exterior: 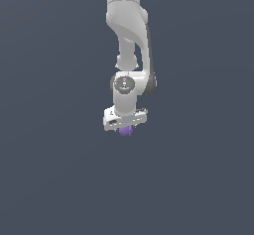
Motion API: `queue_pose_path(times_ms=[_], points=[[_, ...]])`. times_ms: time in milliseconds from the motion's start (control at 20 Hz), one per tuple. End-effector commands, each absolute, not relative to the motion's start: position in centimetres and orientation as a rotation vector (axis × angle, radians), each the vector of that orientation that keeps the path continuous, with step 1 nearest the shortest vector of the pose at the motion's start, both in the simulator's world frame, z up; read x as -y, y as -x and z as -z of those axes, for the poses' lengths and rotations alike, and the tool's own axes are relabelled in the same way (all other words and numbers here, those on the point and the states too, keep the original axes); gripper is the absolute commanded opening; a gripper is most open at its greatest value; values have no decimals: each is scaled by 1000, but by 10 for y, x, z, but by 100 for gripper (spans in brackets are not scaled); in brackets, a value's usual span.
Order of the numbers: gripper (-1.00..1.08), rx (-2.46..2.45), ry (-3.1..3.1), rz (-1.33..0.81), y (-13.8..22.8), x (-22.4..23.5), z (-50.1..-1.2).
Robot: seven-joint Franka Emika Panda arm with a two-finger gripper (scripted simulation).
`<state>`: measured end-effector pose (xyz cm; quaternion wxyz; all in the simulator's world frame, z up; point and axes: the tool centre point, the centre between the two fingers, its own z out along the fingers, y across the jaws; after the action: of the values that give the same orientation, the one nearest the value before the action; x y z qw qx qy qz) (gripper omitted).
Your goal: Pick up the object and move it to a goal position.
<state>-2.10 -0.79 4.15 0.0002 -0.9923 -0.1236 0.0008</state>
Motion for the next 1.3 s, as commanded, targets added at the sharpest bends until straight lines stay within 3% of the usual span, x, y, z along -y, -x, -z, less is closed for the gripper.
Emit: queue_pose_path(times_ms=[0, 50, 750, 1250], points=[[100, 388, 3117, 0, 20, 8, -39], [-100, 388, 3117, 0, 20, 8, -39], [-100, 388, 3118, 2, 21, 9, -44], [-100, 388, 3118, 2, 34, 14, -85]])
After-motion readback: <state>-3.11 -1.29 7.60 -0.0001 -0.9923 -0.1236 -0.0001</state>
